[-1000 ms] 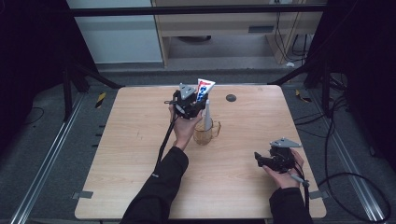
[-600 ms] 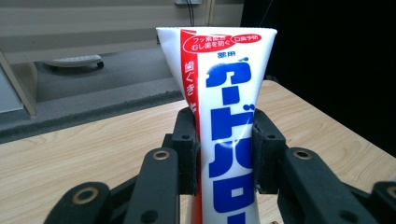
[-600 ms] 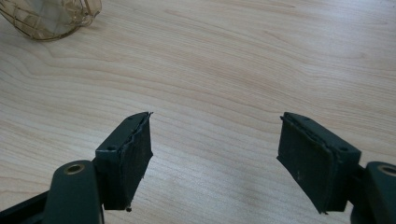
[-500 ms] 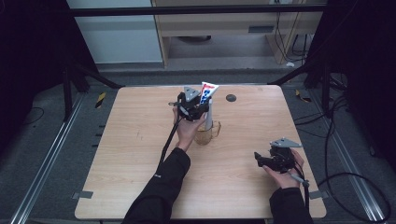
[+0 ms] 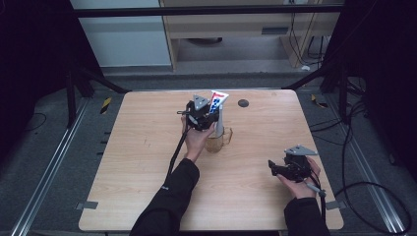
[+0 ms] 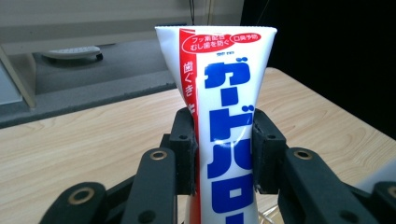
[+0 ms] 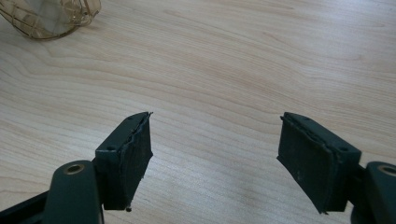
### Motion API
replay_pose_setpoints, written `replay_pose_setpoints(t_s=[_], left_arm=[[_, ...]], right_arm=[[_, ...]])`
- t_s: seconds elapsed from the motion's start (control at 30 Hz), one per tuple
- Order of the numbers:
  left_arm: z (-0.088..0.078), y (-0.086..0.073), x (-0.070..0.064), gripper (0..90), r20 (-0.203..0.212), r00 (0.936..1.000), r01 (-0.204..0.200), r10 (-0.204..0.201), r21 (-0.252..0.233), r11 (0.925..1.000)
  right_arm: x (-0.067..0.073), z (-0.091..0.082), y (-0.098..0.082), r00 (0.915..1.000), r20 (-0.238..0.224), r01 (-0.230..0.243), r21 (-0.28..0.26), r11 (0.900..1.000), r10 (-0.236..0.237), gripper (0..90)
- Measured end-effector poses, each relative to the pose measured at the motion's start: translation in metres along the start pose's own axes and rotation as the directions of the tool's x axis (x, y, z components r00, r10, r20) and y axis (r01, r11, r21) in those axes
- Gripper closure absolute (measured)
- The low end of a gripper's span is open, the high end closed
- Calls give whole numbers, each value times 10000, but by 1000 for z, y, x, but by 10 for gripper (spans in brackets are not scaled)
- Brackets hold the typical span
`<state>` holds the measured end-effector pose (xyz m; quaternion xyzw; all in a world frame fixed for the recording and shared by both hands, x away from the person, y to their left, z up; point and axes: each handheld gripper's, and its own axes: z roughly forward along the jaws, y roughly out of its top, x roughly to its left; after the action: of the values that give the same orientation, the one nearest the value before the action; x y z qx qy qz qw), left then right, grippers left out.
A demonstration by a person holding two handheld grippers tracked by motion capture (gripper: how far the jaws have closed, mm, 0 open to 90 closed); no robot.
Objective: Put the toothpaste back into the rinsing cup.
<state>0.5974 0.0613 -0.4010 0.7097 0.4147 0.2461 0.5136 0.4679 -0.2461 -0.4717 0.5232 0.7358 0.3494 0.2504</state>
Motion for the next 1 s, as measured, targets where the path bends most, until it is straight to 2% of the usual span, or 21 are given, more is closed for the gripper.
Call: replay_pose_setpoints(t_s=[0.1, 0.4, 0.53, 0.63, 0.77, 0.93, 1.0], left_arm=[[-1, -2, -1, 661, 74, 9999, -90, 90, -14, 10000], [-3, -13, -2, 653, -138, 9994, -305, 308, 204, 9993], [-8, -18, 0, 648, -23, 9995, -325, 326, 381, 9987], [-11, -18, 2, 633, 35, 9988, -495, 493, 647, 9967], [-14, -21, 3, 598, -120, 9965, -812, 828, 965, 9920], [-17, -30, 6, 595, -160, 9963, -822, 847, 1182, 9896], [-18, -33, 7, 591, -180, 9950, -952, 986, 1357, 9862]], right_arm=[[0, 0, 0, 10000, 4, 3, 16, 10000, -3, 257], [0, 0, 0, 9999, 73, 89, 24, 10000, -89, 255], [1, 1, 0, 9998, 105, 148, 50, 9999, -149, 256], [1, 1, 0, 9999, 83, 130, 92, 9999, -130, 255], [2, 1, 0, 9997, 135, 194, 104, 9998, -195, 254], [2, 1, 0, 9996, 181, 230, 86, 9997, -232, 253], [1, 1, 0, 9995, 199, 257, 104, 9996, -259, 253]])
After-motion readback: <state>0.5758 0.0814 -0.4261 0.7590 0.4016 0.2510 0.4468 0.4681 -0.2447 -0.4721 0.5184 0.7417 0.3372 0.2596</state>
